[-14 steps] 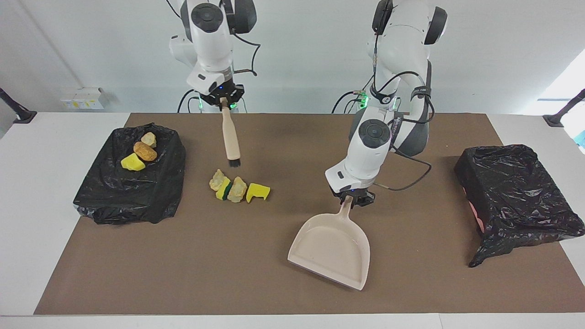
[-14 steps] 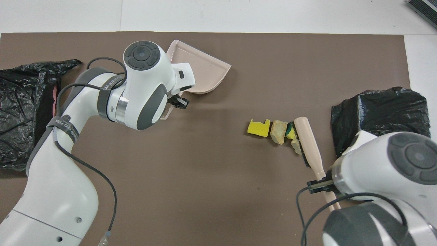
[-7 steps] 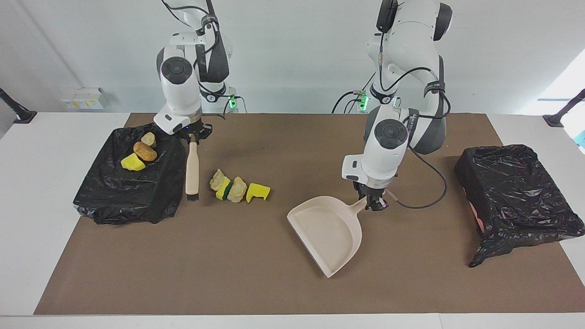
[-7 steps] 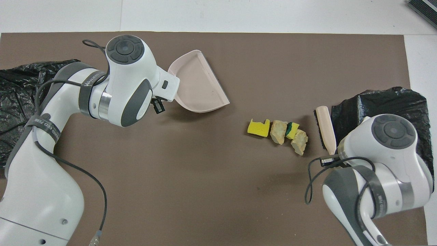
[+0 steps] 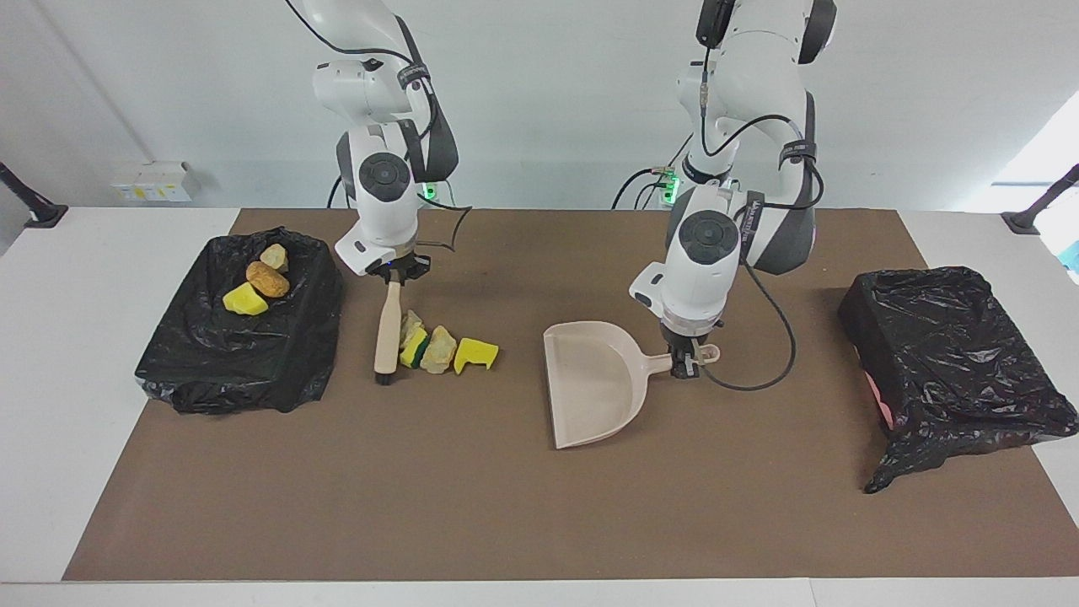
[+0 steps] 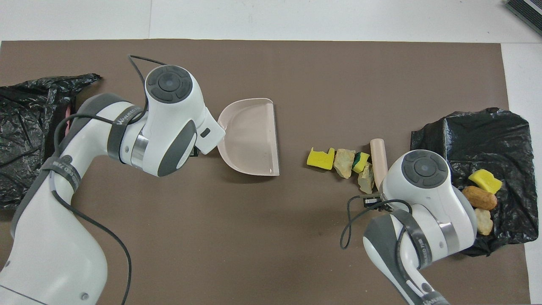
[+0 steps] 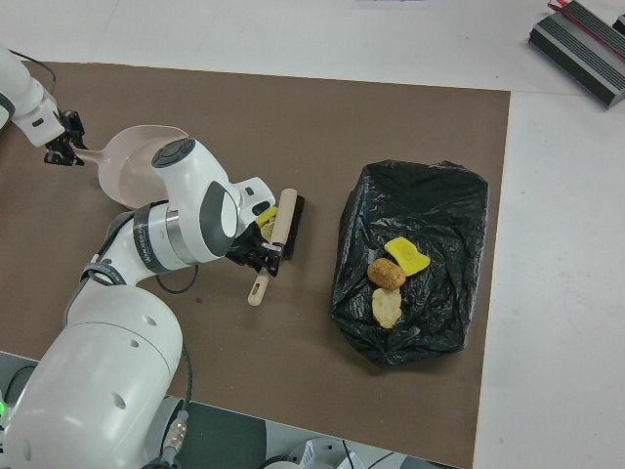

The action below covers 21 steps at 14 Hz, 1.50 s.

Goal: Sweep and dump trash in bin
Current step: 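Sweep the sponge pieces into the dustpan with the right gripper's brush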

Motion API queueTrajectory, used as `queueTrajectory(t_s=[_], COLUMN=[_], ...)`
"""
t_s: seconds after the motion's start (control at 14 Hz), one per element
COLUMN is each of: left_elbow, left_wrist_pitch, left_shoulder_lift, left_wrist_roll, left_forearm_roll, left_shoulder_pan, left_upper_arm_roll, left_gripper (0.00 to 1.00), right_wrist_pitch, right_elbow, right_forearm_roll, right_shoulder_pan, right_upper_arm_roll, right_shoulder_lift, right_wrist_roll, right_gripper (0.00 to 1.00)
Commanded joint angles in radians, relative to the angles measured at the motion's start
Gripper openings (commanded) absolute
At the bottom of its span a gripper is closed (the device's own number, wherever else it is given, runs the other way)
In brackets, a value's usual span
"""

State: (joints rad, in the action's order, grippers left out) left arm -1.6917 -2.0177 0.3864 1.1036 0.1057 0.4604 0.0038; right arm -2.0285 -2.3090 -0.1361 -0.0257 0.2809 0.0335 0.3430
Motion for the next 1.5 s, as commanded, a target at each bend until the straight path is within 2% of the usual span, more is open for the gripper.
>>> queueTrajectory(t_s=[0.0,0.43,0.64,0.79,1.07,1.29,1.43], left_elbow=[-0.221,-0.302,-0.365,-0.391,-0.399,-0.413,-0.413], left_wrist_pitch=[-0.096,-0.110,-0.185,-0.231,-0.291,-0.329,-0.366], left_shoulder_lift=[-0.141,-0.193,-0.216,-0.219,-0.218,-0.216,-0.210], left_wrist_roll=[-0.103,-0.198,-0.223,-0.223,-0.225,-0.226,-0.226], left_forearm_roll=[0.096,0.115,0.115,0.115,0.114,0.109,0.101], left_shoulder_pan=[0.063,0.132,0.149,0.146,0.135,0.109,0.098], left_upper_arm_roll=[0.010,0.010,0.009,0.007,0.007,0.005,0.005], left_gripper=[0.00,0.00,0.00,0.00,0.00,0.00,0.00], right_wrist_pitch=[-0.047,-0.131,-0.159,-0.168,-0.168,-0.128,-0.023], right_elbow=[-0.023,0.005,0.029,0.068,0.172,0.192,0.233], right_forearm_roll=[0.076,0.271,0.387,0.496,0.591,0.607,0.612], right_shoulder_pan=[-0.010,0.127,0.167,0.226,0.286,0.285,0.279], right_upper_arm_roll=[0.003,0.003,0.003,0.003,0.003,0.001,-0.009], right_shoulder_lift=[-0.004,-0.035,-0.055,-0.069,-0.116,-0.069,-0.015], right_wrist_roll=[0.010,0.056,0.057,0.068,0.100,0.094,0.099], right_gripper=[0.00,0.00,0.00,0.00,0.00,0.00,0.00])
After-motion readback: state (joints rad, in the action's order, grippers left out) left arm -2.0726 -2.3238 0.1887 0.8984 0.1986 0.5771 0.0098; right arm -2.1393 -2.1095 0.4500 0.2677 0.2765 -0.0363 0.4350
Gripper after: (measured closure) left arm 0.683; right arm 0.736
